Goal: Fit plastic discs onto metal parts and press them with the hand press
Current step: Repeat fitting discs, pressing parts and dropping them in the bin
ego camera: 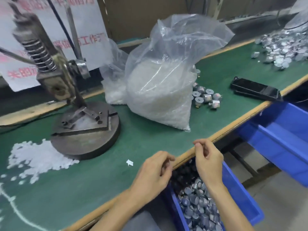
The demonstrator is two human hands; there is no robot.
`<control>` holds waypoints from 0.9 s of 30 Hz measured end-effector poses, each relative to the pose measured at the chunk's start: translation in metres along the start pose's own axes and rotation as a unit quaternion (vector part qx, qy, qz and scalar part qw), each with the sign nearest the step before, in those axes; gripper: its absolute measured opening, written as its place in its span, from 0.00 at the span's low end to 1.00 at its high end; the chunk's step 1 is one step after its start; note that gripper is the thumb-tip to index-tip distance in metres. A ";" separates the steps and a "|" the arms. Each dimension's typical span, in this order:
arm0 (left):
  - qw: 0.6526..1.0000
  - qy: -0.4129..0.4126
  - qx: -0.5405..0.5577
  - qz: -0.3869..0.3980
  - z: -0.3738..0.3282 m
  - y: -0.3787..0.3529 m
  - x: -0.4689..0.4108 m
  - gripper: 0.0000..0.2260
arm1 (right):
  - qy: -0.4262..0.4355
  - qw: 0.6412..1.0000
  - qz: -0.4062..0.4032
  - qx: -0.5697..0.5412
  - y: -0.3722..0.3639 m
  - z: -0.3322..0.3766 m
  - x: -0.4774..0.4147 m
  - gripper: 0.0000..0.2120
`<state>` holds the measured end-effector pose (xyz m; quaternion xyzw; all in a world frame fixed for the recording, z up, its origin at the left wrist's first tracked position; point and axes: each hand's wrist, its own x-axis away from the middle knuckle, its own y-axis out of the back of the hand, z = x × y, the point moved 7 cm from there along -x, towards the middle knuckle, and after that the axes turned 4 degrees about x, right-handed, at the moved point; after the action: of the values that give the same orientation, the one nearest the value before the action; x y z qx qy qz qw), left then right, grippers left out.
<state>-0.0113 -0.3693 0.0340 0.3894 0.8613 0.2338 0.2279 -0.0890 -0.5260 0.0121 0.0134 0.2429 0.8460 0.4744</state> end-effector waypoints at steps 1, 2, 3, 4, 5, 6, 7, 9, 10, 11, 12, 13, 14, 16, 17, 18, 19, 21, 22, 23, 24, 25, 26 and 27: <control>1.000 0.010 -0.016 -0.024 0.006 0.014 0.002 0.06 | 0.018 1.000 0.017 0.004 -0.011 0.009 -0.002 0.12; 0.998 0.025 -0.028 -0.046 0.014 0.027 0.007 0.06 | 0.034 0.998 0.042 0.011 -0.025 0.017 -0.002 0.11; 0.996 0.041 -0.037 -0.064 0.022 0.040 0.014 0.06 | 0.051 0.996 0.073 0.018 -0.040 0.025 0.000 0.09; 0.994 0.057 -0.045 -0.080 0.029 0.053 0.022 0.06 | 0.070 0.992 0.105 0.023 -0.057 0.034 0.003 0.08; 0.992 0.073 -0.051 -0.094 0.037 0.066 0.032 0.06 | 0.089 0.986 0.135 0.029 -0.074 0.042 0.008 0.08; 0.989 0.088 -0.054 -0.106 0.044 0.078 0.043 0.07 | 0.106 0.981 0.162 0.033 -0.090 0.051 0.014 0.08; 0.986 0.103 -0.055 -0.120 0.051 0.091 0.055 0.08 | 0.120 0.975 0.185 0.033 -0.105 0.060 0.023 0.08; 0.979 0.127 -0.050 -0.151 0.061 0.116 0.077 0.10 | 0.136 0.965 0.222 0.020 -0.131 0.075 0.038 0.10; 0.975 0.135 -0.047 -0.171 0.066 0.130 0.088 0.11 | 0.142 0.961 0.235 0.009 -0.143 0.083 0.047 0.10; 0.970 0.142 -0.046 -0.194 0.069 0.144 0.099 0.11 | 0.150 0.958 0.246 -0.002 -0.154 0.091 0.055 0.10; 0.963 0.148 -0.048 -0.218 0.072 0.158 0.110 0.11 | 0.157 0.954 0.257 -0.010 -0.165 0.100 0.063 0.11; 0.956 0.155 -0.053 -0.244 0.074 0.172 0.120 0.10 | 0.166 0.949 0.269 -0.015 -0.175 0.110 0.072 0.11; 0.947 0.162 -0.058 -0.271 0.076 0.186 0.131 0.08 | 0.174 0.944 0.281 -0.019 -0.185 0.121 0.080 0.11; 0.925 0.178 -0.077 -0.328 0.077 0.216 0.151 0.07 | 0.191 0.932 0.306 -0.030 -0.205 0.146 0.098 0.10; 0.912 0.189 -0.095 -0.351 0.075 0.231 0.159 0.07 | 0.201 0.926 0.318 -0.035 -0.215 0.160 0.107 0.09; 0.900 0.195 -0.122 -0.370 0.070 0.247 0.167 0.07 | 0.213 0.919 0.330 -0.040 -0.224 0.176 0.116 0.09; 0.888 0.194 -0.159 -0.386 0.063 0.262 0.174 0.07 | 0.226 0.910 0.344 -0.043 -0.233 0.192 0.125 0.09; 0.861 0.202 -0.257 -0.390 0.044 0.291 0.187 0.05 | 0.254 0.890 0.374 -0.053 -0.253 0.229 0.144 0.08; 0.845 0.222 -0.328 -0.360 0.036 0.300 0.191 0.03 | 0.271 0.880 0.386 -0.059 -0.263 0.247 0.154 0.08; 0.824 0.252 -0.402 -0.310 0.030 0.306 0.193 0.04 | 0.292 0.869 0.394 -0.065 -0.271 0.267 0.165 0.07; 0.801 0.283 -0.458 -0.262 0.027 0.310 0.194 0.08 | 0.317 0.856 0.401 -0.073 -0.278 0.287 0.178 0.07; 0.780 0.305 -0.496 -0.228 0.025 0.315 0.197 0.12 | 0.346 0.841 0.408 -0.083 -0.283 0.308 0.192 0.07; 0.763 0.319 -0.524 -0.204 0.023 0.323 0.201 0.15 | 0.381 0.820 0.416 -0.095 -0.287 0.328 0.208 0.06; 0.749 0.332 -0.542 -0.189 0.020 0.335 0.207 0.17 | 0.418 0.795 0.426 -0.107 -0.289 0.347 0.224 0.06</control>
<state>0.0664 -0.0073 0.1690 -0.0719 0.6674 0.7280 0.1394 0.1064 -0.0818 0.1490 -0.2909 0.2951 0.9063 -0.0832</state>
